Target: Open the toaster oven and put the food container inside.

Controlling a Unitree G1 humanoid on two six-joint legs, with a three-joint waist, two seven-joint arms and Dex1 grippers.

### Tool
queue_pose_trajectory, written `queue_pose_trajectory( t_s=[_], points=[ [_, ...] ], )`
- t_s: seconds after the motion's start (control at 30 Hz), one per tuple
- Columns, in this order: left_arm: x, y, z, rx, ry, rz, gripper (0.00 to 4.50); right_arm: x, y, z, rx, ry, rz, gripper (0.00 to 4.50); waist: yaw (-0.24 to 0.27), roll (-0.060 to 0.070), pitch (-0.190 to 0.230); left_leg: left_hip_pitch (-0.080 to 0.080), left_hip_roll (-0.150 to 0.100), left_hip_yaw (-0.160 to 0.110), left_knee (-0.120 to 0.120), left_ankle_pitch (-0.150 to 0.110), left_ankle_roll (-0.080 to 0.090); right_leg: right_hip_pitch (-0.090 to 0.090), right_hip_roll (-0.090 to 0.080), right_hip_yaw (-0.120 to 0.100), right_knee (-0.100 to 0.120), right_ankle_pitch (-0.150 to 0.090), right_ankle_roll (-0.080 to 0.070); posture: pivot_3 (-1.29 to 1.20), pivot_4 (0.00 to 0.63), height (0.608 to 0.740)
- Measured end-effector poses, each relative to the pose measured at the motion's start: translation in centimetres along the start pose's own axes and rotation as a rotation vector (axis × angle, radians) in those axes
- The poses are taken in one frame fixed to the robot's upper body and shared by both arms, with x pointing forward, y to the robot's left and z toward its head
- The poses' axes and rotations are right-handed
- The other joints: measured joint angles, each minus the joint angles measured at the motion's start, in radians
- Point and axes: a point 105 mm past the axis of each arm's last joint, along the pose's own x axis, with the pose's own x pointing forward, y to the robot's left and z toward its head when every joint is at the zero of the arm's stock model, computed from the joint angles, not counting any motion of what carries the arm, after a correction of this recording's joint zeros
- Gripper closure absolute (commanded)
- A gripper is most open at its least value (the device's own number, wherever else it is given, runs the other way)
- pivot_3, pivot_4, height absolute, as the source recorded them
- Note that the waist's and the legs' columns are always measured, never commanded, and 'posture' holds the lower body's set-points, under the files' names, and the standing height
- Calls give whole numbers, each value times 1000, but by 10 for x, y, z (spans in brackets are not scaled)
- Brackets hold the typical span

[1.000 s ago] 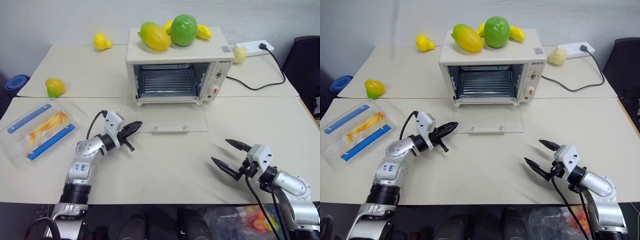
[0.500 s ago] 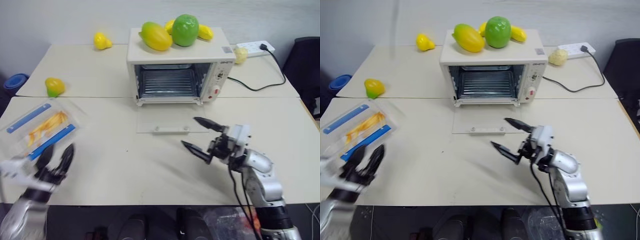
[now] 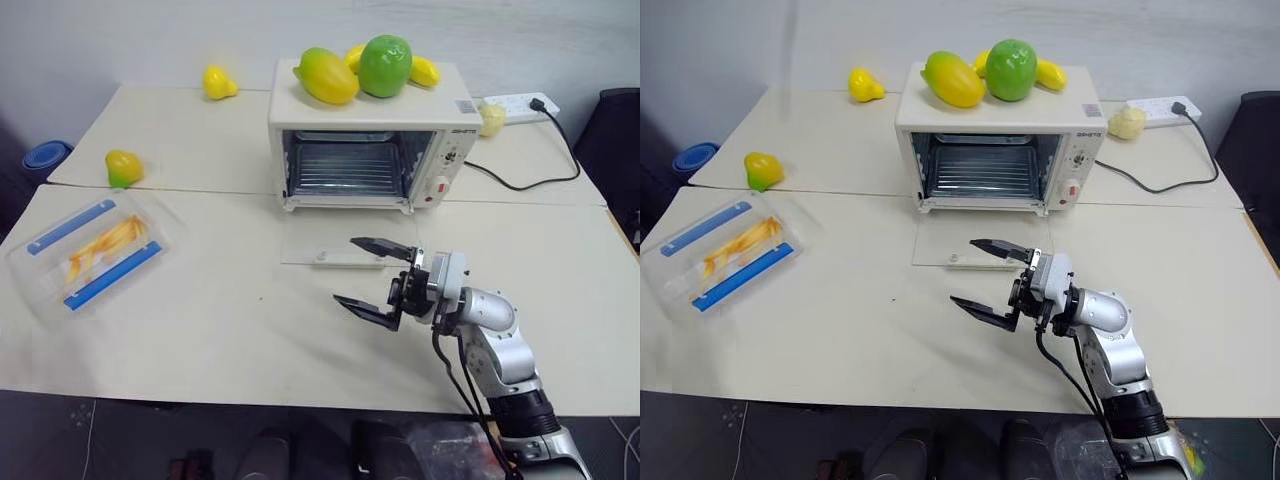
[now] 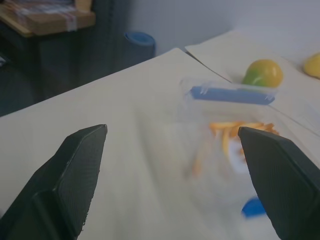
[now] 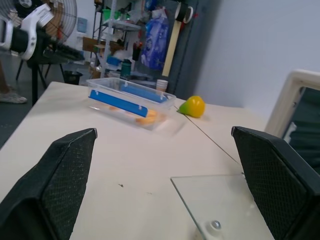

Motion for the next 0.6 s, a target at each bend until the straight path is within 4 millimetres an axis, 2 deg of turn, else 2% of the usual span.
queue_pose_trajectory(
  t_s=[0.07,0.13,0.33,0.43,0.5,0.6],
  points=[
    [15,-2,7,-5,32,14,52,0,-1,-1,-5,4,-6,0,-14,1,0,1,0,1,-2,0,0,-1,0,1,2,0,0,0,150,740],
    [30,-2,5,-2,116,44,52,0,-3,-4,-3,9,-19,0,-22,1,0,1,1,0,-3,0,-1,-2,3,2,4,-1,-1,0,150,740],
    [43,4,-35,7,468,118,52,-2,-11,-2,-31,9,-76,0,-45,0,1,2,1,2,-4,0,-2,-4,4,5,5,-1,-1,0,150,740],
    [50,7,-33,53,510,121,659,-2,-17,-1,-49,13,-98,0,-42,0,1,2,1,2,-4,0,-2,-4,4,5,4,-1,-1,0,150,740],
    [53,8,-27,87,516,114,1270,-4,-20,-2,-54,15,-110,0,-40,0,1,2,1,2,-4,0,-3,-4,3,5,3,-1,-2,0,150,740],
    [57,2,-30,101,539,66,2204,-6,-21,-5,-53,34,-115,0,-40,1,1,2,1,2,-4,0,-2,-4,2,6,4,-1,-2,0,150,740]
  ],
)
